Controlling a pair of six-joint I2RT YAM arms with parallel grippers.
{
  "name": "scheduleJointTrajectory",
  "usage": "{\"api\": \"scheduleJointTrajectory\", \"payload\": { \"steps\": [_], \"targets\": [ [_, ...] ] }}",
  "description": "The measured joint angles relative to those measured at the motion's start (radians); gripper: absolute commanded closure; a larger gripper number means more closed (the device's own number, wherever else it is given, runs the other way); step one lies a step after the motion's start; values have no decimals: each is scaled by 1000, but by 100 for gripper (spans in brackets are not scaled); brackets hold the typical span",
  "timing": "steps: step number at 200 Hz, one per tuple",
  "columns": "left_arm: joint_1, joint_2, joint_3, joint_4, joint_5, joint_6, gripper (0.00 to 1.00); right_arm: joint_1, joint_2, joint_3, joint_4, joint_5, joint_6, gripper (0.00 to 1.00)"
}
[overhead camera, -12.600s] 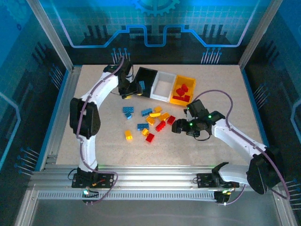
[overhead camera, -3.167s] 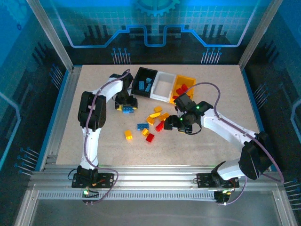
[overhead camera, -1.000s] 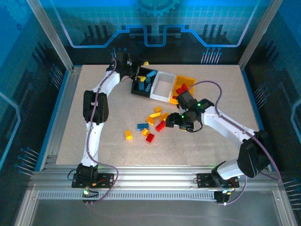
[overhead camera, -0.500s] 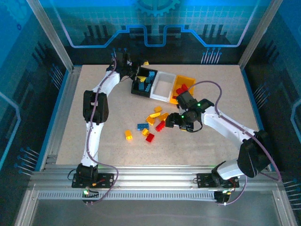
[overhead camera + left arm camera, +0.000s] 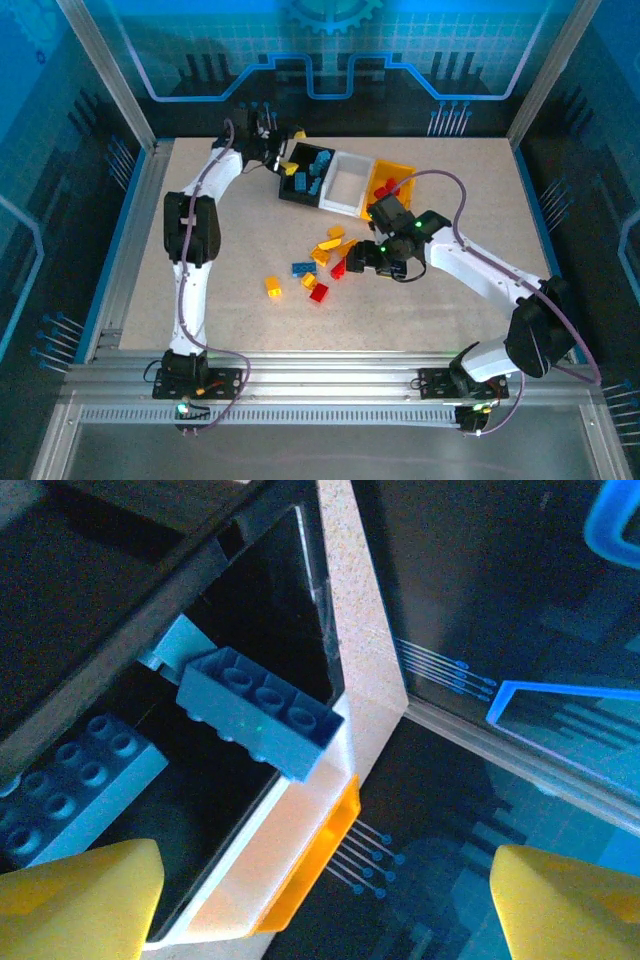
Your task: Sort the legos into containers by color
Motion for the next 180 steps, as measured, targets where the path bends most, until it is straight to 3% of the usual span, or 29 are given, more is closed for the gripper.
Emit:
{"api": "scheduleJointTrajectory", "payload": {
  "steps": [83, 131, 180],
  "targets": [
    [10, -387, -242, -325, -41, 441, 10, 64, 44, 13, 0, 24, 52, 23],
    [10, -662, -530, -473, -117, 646, 8, 59, 140, 89, -47, 68, 121, 23],
    [10, -995, -860, -551, -178, 734, 5, 55, 309, 173, -43, 49, 263, 24]
  ]
}}
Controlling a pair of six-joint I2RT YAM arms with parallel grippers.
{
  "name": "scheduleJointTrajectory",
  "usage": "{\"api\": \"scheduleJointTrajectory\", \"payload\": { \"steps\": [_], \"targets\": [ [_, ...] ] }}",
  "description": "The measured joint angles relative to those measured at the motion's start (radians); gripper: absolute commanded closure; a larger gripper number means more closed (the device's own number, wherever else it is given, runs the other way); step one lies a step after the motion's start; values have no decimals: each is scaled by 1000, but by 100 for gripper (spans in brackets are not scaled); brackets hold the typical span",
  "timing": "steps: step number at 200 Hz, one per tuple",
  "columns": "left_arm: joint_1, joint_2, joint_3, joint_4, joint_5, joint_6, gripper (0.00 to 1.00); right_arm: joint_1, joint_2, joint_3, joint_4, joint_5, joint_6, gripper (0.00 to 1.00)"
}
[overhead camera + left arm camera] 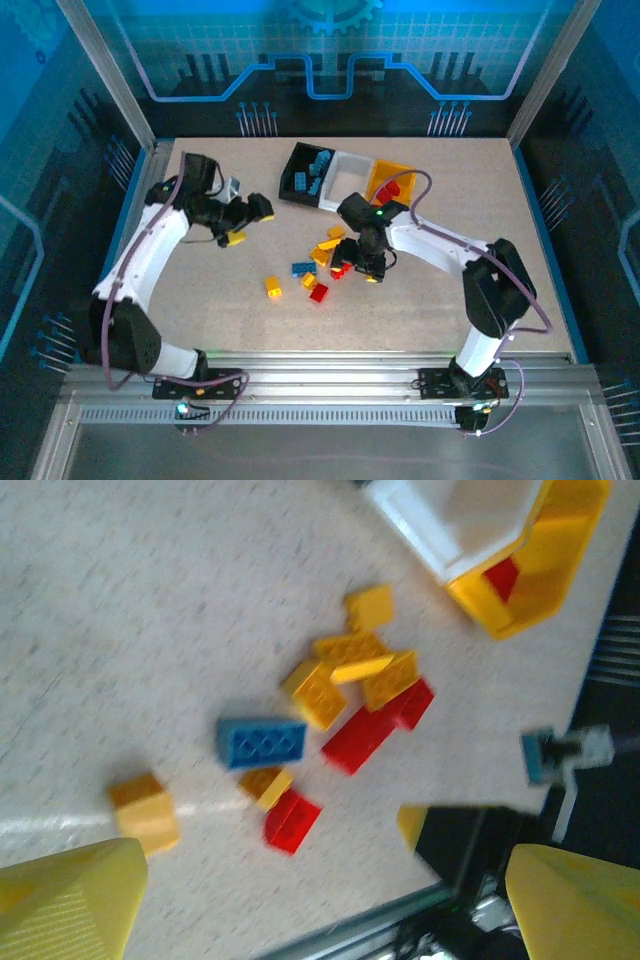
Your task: Sort the legos into containers by color
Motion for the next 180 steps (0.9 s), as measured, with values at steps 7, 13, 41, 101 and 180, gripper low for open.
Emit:
{"api": "scheduleJointTrajectory", "payload": {
  "steps": [7, 13, 41, 101, 180],
  "targets": [
    [0, -39, -34, -8, -5, 8, 5, 0, 25, 18, -1, 0, 14, 25],
    [0, -68, -62, -15, -11, 14, 5, 0, 45, 35, -2, 2, 25, 25],
    [0, -190, -157, -51, -27, 24, 4, 0, 136, 147, -6, 21, 47, 26],
    [0, -286, -228, -103, -39, 43, 4, 0, 255, 243, -14, 45, 70, 29],
    [0, -293, -253, -103, -45, 46, 3, 0, 283, 204, -14, 45, 96, 42]
  ]
}}
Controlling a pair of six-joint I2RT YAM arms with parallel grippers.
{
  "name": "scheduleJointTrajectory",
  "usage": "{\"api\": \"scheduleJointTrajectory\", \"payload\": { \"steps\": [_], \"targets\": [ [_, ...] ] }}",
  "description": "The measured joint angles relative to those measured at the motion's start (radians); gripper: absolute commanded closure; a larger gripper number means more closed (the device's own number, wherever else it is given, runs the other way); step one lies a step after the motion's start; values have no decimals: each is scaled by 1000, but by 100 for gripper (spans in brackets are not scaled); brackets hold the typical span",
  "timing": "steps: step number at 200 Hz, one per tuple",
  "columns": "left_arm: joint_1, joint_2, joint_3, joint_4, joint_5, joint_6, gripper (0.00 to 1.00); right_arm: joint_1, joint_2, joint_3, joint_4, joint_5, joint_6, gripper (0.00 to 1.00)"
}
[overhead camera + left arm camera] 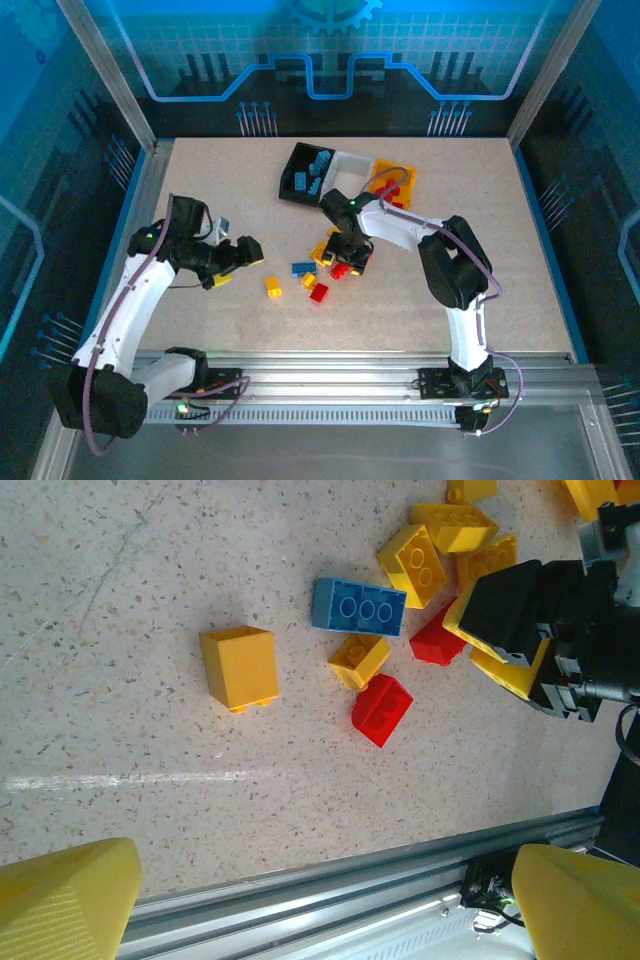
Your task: Sort the legos into containers by color
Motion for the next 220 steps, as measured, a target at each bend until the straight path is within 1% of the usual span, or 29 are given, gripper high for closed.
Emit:
{"api": "scheduleJointTrajectory", "payload": {
  "steps": [29, 60, 79, 112, 127, 154, 168, 182, 220],
  "targets": [
    [0, 0, -9, 2, -4, 0, 3, 0, 25, -13, 5, 0, -1, 53],
    [0, 10, -14, -2, -41, 0, 3, -3, 32, -13, 9, 0, 0, 70],
    [0, 31, -14, -5, -69, 0, 3, -8, 32, -13, 9, 0, -8, 77],
    [-15, 96, -28, 1, -107, 0, 1, -11, 13, -18, 5, 7, -36, 78],
    [-62, 138, -31, 5, -135, 0, 1, -13, -25, -27, -4, 8, -50, 79],
    [-151, 227, -31, 32, -162, -11, 1, -35, -144, -33, -14, 11, -74, 78],
    [-174, 270, -31, 56, -164, -23, 1, -74, -208, -24, -20, 12, -96, 78],
    [-183, 305, -31, 79, -164, -33, 1, -127, -234, 10, -33, 16, -124, 78],
    [-186, 358, -24, 105, -164, -33, 1, -298, -192, 145, -48, 19, -209, 78]
  ]
}}
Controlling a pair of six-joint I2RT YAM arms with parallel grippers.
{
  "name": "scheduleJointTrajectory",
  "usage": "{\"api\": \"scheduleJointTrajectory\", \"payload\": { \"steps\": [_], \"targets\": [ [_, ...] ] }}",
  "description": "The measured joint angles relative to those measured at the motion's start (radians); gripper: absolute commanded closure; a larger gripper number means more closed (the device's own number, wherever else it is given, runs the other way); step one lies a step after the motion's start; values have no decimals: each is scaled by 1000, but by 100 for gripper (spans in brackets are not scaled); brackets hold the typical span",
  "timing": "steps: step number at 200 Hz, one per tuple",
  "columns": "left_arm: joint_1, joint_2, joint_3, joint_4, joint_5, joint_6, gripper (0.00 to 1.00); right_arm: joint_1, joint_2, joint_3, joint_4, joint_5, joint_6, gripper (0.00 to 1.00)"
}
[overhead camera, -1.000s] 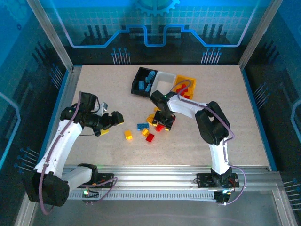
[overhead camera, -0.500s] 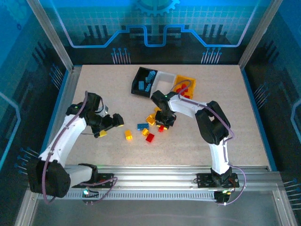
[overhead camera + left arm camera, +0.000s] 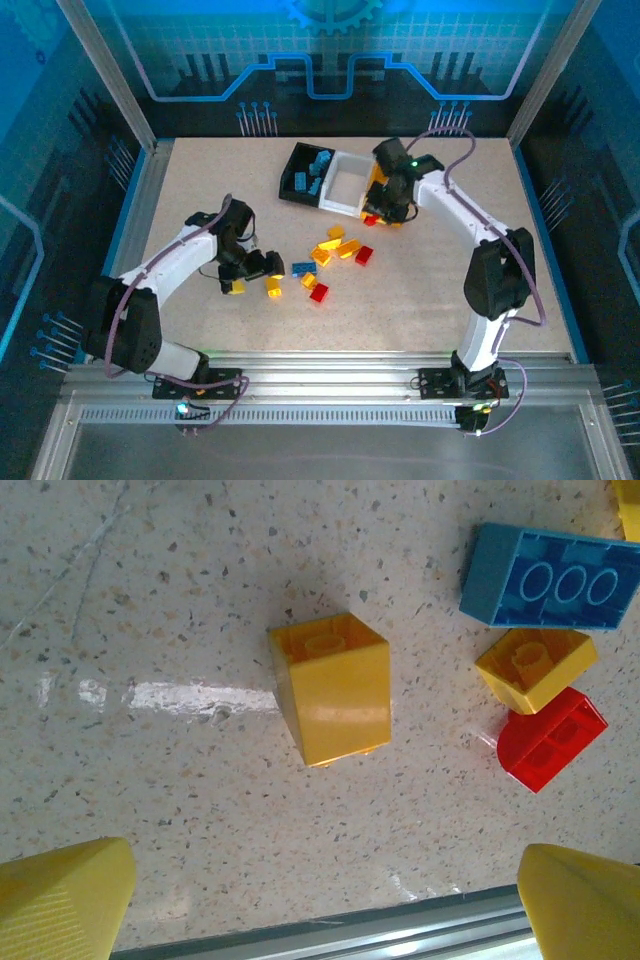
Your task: Sort the legos into containers by color
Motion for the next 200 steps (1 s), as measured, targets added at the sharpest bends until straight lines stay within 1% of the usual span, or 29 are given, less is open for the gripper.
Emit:
{"api": "scheduleJointTrajectory", "payload": {
  "steps": [35, 71, 79, 99, 109, 121, 143, 160, 182, 200],
  "targets": [
    [-5, 10, 0, 3, 0, 0, 1, -105, 149, 179, -26, 0, -65, 76],
    [-12, 24, 0, 5, 0, -1, 1, -148, 305, 321, -56, -2, -103, 72],
    [-15, 26, 0, 5, -1, -1, 1, -154, 330, 338, -63, -4, -106, 68],
    [-25, 37, 0, 4, -1, -1, 1, -161, 373, 371, -78, -13, -114, 53],
    [-31, 45, 0, 4, -1, -1, 1, -165, 385, 383, -85, -15, -129, 49],
    [-37, 51, 0, 5, -1, -2, 1, -167, 386, 392, -90, -19, -137, 46],
    [-44, 53, 0, 11, -2, -9, 2, -167, 379, 397, -93, -23, -149, 43],
    [-48, 58, 0, 21, -6, -13, 3, -164, 343, 353, -85, -24, -158, 42],
    [-64, 73, 0, 27, -29, -16, 8, -143, 224, 222, -64, -24, -170, 41],
    [-82, 92, 0, 27, -50, -18, 11, -93, 80, 78, -36, -27, -175, 41]
  ]
}}
